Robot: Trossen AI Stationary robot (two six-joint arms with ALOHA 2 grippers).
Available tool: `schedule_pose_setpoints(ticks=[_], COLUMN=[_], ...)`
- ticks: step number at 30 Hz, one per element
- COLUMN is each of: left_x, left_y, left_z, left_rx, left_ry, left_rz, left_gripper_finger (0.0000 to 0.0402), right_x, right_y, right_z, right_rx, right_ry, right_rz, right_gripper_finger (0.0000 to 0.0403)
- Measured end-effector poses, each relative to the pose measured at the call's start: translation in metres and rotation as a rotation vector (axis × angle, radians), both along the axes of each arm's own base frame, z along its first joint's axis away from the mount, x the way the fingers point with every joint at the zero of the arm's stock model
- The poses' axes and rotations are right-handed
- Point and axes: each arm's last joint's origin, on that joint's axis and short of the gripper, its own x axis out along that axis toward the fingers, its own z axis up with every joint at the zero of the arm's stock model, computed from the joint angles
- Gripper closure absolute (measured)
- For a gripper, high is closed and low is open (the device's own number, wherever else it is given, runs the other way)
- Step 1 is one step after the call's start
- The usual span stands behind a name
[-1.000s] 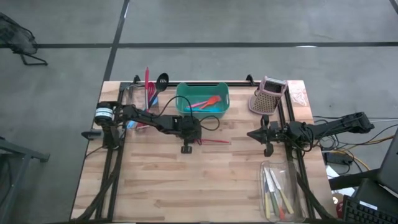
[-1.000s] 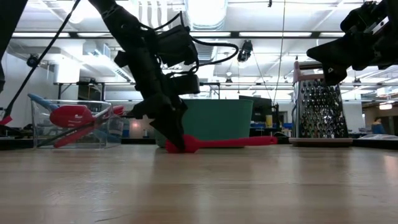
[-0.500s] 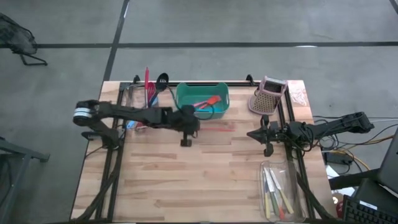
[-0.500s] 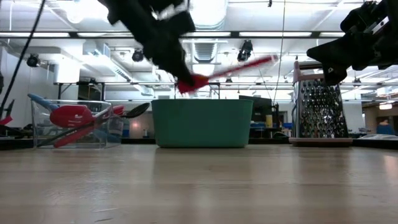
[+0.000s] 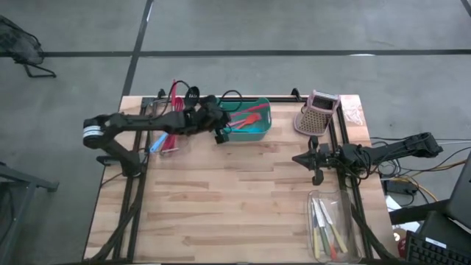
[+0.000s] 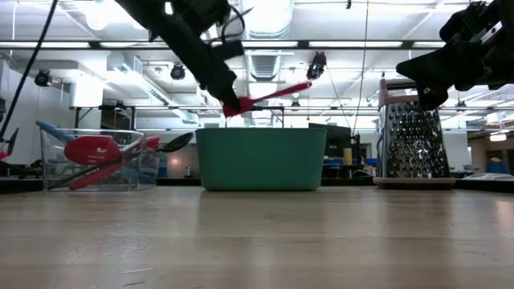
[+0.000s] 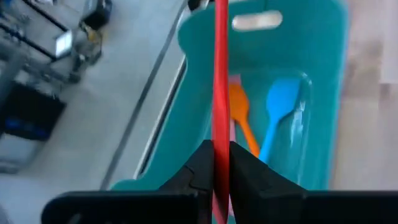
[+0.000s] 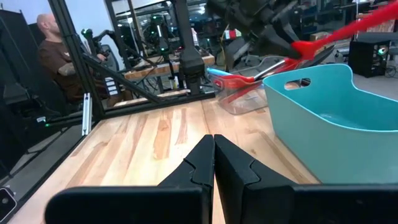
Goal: Pick & Place Kitchen Items
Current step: Put the red spatula into the green bin, then return to Home Position
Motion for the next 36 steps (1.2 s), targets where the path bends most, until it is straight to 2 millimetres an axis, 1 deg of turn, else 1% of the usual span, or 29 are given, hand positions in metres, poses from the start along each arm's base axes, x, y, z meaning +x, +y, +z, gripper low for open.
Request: schedule_pose_setpoints(ticks=[3,6,8,10,14,19,21,23,25,27,30,33,34,36], left_x=[0.002,0.004,0.005,0.005,0.004,-0.001,-0.005,-0.01,-0.014,-0.02,-0.027,-0.038,-0.041,-0.048], left_y=[0.008,0.011,0.012,0.012,0.011,0.012,0.01,0.003,-0.006,-0.019,-0.045,-0.073,-0.083,-0.103], left_z=[-0.008,-0.014,-0.016,-0.013,-0.01,-0.005,-0.003,-0.001,0.002,0.007,0.012,0.015,0.016,0.01], left_rx=[-0.048,-0.073,-0.078,-0.086,-0.107,-0.088,-0.107,-0.157,-0.21,-0.282,-0.33,-0.327,-0.329,-0.337], left_ry=[0.01,0.019,0.019,-0.003,-0.047,-0.087,-0.063,-0.03,-0.018,-0.025,-0.044,-0.075,-0.12,-0.185], left_rz=[-0.011,-0.005,0.002,0.013,0.044,0.177,0.182,0.148,0.075,-0.022,-0.153,-0.255,-0.294,-0.375], left_gripper_finger=[0.0372,0.0372,0.037,0.036,0.0311,0.0247,0.0233,0.0229,0.0237,0.0257,0.0306,0.0375,0.0388,0.0391], right_x=[0.0,0.0,0.0,0.0,0.0,0.0,0.0,0.0,0.0,0.0,0.0,0.0,0.0,0.0], right_y=[0.0,0.0,0.0,0.0,0.0,0.0,0.0,0.0,0.0,0.0,0.0,0.0,0.0,0.0], right_z=[0.0,0.0,0.0,0.0,0.0,0.0,0.0,0.0,0.0,0.0,0.0,0.0,0.0,0.0], right_rx=[0.0,0.0,0.0,0.0,0.0,0.0,0.0,0.0,0.0,0.0,0.0,0.0,0.0,0.0], right_ry=[0.0,0.0,0.0,0.0,0.0,0.0,0.0,0.0,0.0,0.0,0.0,0.0,0.0,0.0], right_rz=[0.0,0.0,0.0,0.0,0.0,0.0,0.0,0.0,0.0,0.0,0.0,0.0,0.0,0.0], right_gripper_finger=[0.0394,0.0394,0.0394,0.0394,0.0394,0.0394,0.0394,0.0394,0.0394,0.0394,0.0394,0.0394,0.0394,0.0394])
